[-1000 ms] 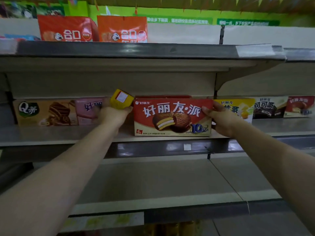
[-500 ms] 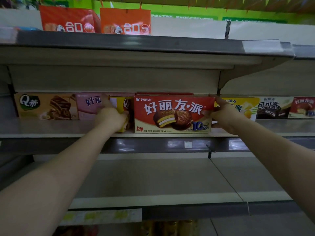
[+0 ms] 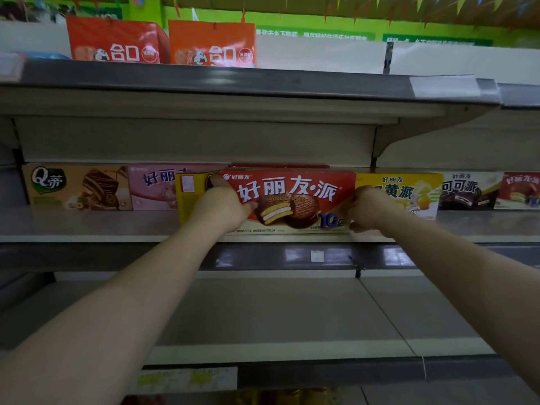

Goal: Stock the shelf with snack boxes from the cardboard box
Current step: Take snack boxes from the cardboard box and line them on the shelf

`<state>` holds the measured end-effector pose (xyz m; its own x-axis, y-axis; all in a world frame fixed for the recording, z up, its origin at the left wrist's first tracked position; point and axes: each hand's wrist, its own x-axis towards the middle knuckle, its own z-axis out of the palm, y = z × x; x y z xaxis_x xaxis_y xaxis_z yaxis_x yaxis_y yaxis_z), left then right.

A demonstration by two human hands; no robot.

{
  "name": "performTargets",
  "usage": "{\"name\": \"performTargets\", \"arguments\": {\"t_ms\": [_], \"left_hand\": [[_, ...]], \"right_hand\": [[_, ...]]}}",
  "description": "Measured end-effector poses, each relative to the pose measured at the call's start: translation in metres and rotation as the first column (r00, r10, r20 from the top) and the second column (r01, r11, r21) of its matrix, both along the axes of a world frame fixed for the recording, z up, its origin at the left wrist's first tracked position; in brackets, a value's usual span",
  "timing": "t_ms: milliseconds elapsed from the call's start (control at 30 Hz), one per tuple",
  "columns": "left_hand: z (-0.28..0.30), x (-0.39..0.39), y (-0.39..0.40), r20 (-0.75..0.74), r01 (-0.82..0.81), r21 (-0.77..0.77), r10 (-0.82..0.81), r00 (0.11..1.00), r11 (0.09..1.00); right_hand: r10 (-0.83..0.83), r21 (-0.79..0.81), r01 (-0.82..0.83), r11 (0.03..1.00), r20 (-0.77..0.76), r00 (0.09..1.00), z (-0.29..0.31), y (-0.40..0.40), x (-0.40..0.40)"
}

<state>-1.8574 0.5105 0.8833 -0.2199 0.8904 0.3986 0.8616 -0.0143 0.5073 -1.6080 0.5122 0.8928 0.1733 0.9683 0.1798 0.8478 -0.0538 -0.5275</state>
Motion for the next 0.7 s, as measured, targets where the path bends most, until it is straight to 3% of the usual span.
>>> {"name": "performTargets", "arguments": {"t_ms": [100, 167, 333, 467, 700], "left_hand": [[0.003, -0.003, 0.013, 0.104, -0.027, -0.054, 0.032, 0.994, 0.998], [0.01, -0.002, 0.02, 0.179, -0.049, -0.09, 0.064, 0.982, 0.995], [0.011, 0.01, 0.045, 0.215, -0.041, -0.101, 0.062, 0.975, 0.994], [0.008, 0.012, 0.065, 0.286, 0.019, -0.088, 0.007, 0.958, 0.996], [0.008, 0.012, 0.082, 0.266, 0.065, -0.076, -0.043, 0.963, 0.995]], "right_hand": [[0.037, 0.056, -0.036, 0.998, -0.006, 0.999, -0.004, 0.014, -0.011], [-0.003, 0.016, 0.001, 1.0, 0.122, 0.992, 0.0, 0.022, -0.018], [-0.055, 0.015, 0.053, 0.998, 0.294, 0.954, 0.007, 0.039, -0.019], [-0.059, 0.034, 0.051, 0.998, 0.316, 0.947, 0.004, 0.056, -0.013], [-0.102, 0.108, 0.066, 0.992, 0.375, 0.922, 0.007, 0.072, -0.005]]}}
